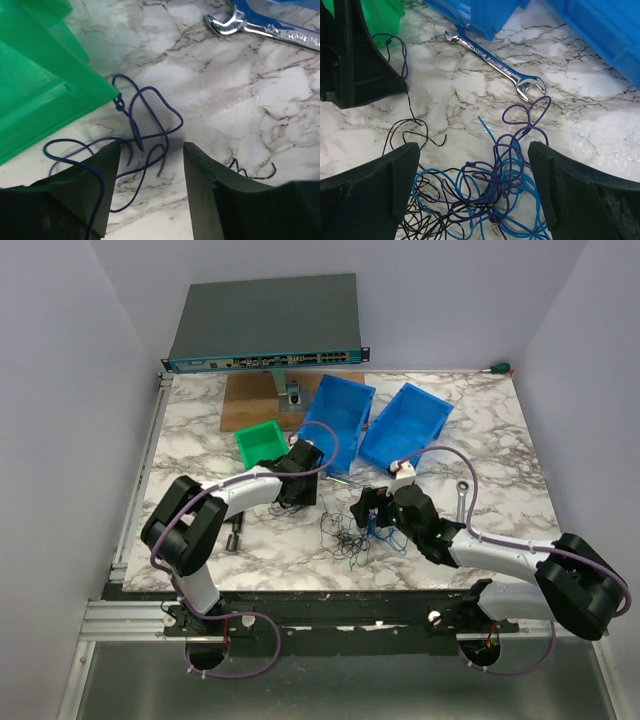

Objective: Untangle the cables

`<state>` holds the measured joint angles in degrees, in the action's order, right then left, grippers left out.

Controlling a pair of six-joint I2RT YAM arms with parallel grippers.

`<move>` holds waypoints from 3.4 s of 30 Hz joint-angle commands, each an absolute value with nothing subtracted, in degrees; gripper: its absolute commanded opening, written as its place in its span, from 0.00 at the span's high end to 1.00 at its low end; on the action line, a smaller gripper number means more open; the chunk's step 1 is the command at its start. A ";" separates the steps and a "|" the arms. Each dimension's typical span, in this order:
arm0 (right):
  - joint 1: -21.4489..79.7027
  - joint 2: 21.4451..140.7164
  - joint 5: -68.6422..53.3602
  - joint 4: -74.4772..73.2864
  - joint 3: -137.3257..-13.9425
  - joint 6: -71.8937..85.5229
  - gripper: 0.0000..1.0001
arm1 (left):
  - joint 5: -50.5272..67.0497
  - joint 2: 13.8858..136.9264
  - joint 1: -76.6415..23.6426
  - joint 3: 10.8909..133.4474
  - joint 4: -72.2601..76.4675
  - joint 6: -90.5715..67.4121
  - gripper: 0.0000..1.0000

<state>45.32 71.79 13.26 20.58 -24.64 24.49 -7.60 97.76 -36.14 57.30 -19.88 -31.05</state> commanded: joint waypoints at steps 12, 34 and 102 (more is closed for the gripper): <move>45.53 68.16 15.25 23.35 -22.19 24.91 0.00 | -3.68 91.19 -36.12 53.69 -19.40 -31.18 1.00; 45.53 62.57 19.90 24.13 -19.60 25.79 0.02 | -5.52 76.62 -24.77 59.33 -21.39 -27.42 1.00; 45.53 62.57 18.43 24.98 -19.42 25.21 0.02 | -21.19 95.68 -19.55 75.03 -30.69 -29.35 0.24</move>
<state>45.32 62.87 18.63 23.14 -20.05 25.45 -17.96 95.02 -19.05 71.46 -26.76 -31.79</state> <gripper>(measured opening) 0.987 0.762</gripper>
